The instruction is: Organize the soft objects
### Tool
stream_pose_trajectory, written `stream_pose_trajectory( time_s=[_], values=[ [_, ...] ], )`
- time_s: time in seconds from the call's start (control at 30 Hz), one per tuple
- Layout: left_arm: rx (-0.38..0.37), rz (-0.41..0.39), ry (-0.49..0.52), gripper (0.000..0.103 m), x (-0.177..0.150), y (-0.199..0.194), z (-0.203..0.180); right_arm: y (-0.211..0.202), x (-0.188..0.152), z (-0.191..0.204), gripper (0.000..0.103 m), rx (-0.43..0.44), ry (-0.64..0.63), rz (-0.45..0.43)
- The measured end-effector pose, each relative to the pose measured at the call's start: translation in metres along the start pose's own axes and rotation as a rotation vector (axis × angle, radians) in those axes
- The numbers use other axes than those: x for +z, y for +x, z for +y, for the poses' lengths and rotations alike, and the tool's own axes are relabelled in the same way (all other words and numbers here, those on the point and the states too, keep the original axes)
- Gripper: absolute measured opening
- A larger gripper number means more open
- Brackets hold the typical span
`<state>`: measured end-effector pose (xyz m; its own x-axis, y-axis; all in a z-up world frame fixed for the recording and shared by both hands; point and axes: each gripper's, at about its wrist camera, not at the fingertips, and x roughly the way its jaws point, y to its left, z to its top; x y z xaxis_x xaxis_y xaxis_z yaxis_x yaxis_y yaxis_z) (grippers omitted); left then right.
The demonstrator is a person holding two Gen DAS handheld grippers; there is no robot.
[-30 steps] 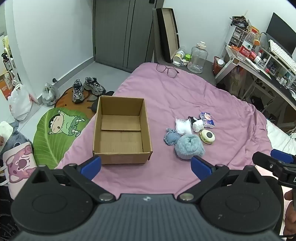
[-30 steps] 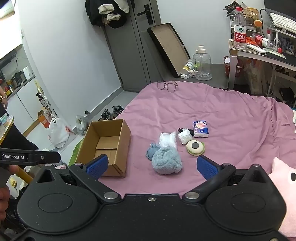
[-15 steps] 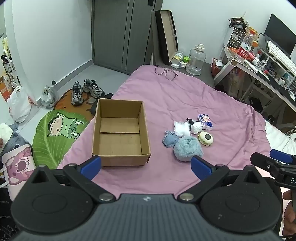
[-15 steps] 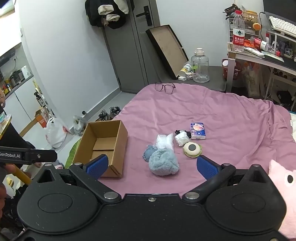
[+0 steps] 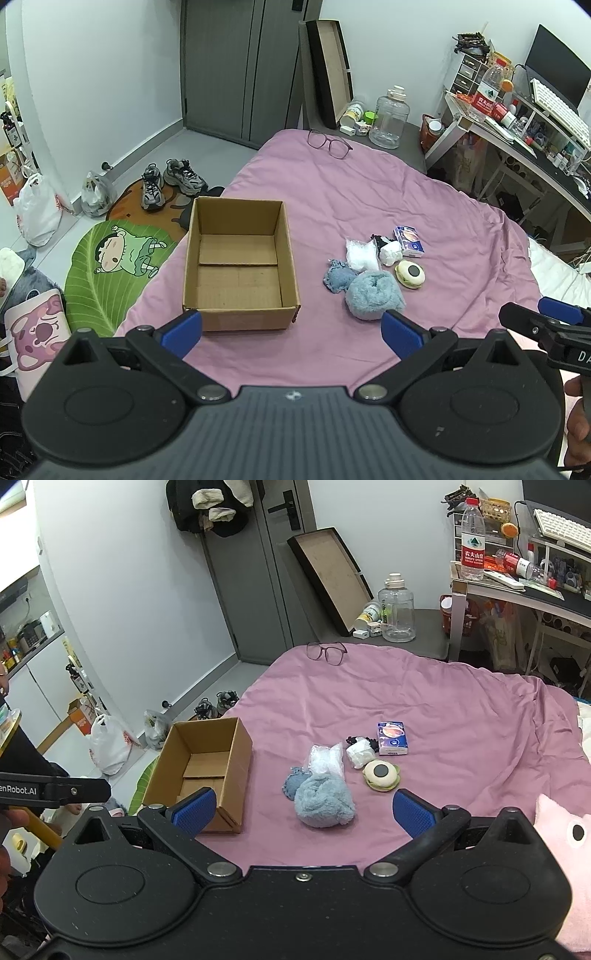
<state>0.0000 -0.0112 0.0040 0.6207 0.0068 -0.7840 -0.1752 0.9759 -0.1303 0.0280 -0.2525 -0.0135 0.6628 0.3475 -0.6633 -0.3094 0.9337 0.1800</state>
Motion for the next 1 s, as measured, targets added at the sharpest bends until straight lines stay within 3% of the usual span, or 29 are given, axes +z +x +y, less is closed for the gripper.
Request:
stream_pose_trajectory(
  time_s=[1.0],
  values=[
    [-0.006, -0.007, -0.007, 0.102, -0.0011, -0.0029, 0.0016, -0.0015, -0.0025, 0.0031, 0.103, -0.009, -0.015, -0.005]
  ],
)
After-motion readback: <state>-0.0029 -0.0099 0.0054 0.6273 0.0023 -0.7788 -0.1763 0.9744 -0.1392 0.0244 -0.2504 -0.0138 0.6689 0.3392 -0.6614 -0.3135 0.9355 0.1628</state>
